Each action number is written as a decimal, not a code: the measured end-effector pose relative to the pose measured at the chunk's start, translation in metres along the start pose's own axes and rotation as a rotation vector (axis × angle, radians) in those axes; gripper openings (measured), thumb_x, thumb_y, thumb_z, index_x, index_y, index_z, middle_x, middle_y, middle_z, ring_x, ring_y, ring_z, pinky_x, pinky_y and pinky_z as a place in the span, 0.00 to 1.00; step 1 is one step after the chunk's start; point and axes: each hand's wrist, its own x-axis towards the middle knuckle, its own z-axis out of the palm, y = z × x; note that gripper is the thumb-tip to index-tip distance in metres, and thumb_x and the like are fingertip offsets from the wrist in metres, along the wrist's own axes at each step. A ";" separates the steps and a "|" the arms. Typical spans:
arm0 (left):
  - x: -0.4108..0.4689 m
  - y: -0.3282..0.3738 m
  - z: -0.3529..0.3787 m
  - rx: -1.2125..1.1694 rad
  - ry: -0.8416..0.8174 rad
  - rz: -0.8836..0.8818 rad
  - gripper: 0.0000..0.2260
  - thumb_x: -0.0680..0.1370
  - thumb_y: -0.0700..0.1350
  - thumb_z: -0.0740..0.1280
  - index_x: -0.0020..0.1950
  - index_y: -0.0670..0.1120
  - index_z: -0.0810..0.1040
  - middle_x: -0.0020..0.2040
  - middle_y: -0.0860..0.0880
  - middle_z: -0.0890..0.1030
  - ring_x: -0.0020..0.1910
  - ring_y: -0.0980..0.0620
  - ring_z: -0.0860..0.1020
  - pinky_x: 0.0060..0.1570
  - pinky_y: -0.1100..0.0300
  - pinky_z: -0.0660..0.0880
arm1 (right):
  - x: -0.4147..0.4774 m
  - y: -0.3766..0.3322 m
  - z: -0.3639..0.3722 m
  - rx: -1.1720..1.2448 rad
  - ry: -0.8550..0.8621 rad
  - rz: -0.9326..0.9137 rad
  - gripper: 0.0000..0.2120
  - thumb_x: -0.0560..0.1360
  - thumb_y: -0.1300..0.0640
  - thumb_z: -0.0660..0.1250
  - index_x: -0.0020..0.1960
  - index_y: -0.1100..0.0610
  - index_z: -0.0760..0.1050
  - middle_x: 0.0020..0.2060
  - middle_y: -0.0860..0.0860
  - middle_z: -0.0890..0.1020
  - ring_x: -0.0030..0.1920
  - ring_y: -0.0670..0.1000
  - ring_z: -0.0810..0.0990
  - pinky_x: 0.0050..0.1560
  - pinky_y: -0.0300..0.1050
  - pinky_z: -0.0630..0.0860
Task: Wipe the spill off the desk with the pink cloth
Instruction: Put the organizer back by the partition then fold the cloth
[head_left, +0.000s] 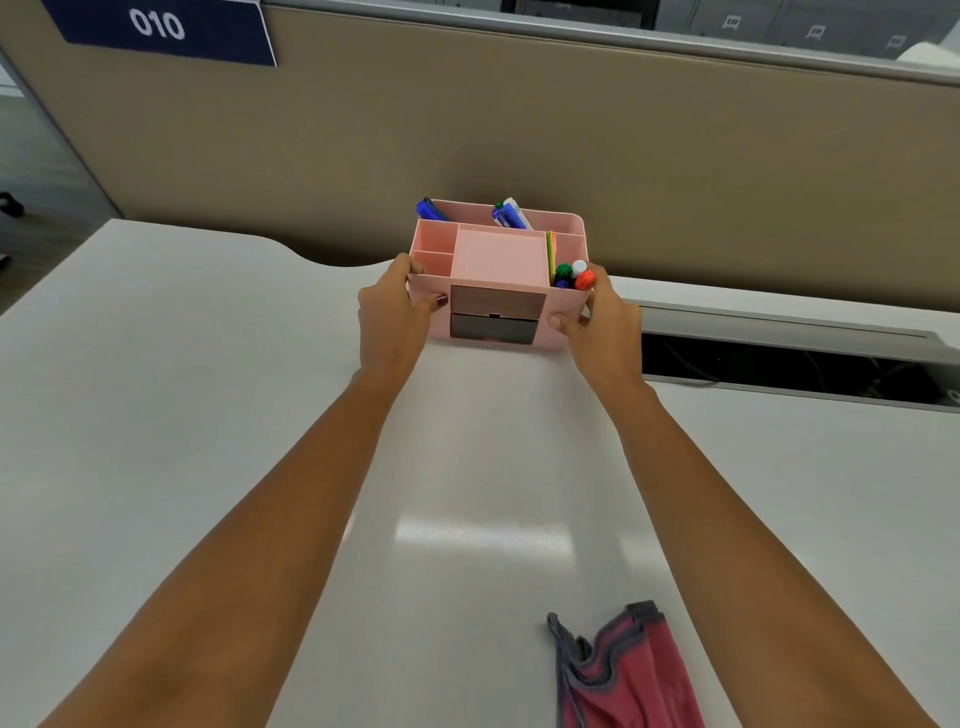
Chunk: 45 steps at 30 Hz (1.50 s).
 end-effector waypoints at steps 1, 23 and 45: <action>-0.002 0.002 -0.001 0.001 -0.002 -0.017 0.14 0.77 0.49 0.66 0.60 0.44 0.73 0.62 0.47 0.79 0.58 0.46 0.79 0.56 0.55 0.77 | -0.004 0.001 -0.001 -0.003 -0.011 0.003 0.34 0.73 0.57 0.71 0.74 0.52 0.59 0.63 0.54 0.77 0.61 0.57 0.77 0.60 0.54 0.76; -0.203 0.063 -0.049 -0.149 -0.311 -0.171 0.21 0.75 0.52 0.68 0.65 0.50 0.68 0.59 0.48 0.81 0.51 0.49 0.80 0.53 0.56 0.77 | -0.226 0.002 -0.067 0.176 0.075 0.025 0.22 0.77 0.64 0.64 0.68 0.50 0.65 0.58 0.54 0.80 0.56 0.52 0.79 0.59 0.50 0.77; -0.287 0.094 -0.011 0.232 -0.698 -0.043 0.25 0.69 0.61 0.70 0.57 0.44 0.76 0.50 0.46 0.81 0.50 0.47 0.79 0.52 0.52 0.76 | -0.349 0.058 -0.140 -0.156 -0.255 0.494 0.15 0.69 0.45 0.73 0.42 0.56 0.75 0.38 0.48 0.80 0.40 0.49 0.78 0.42 0.42 0.74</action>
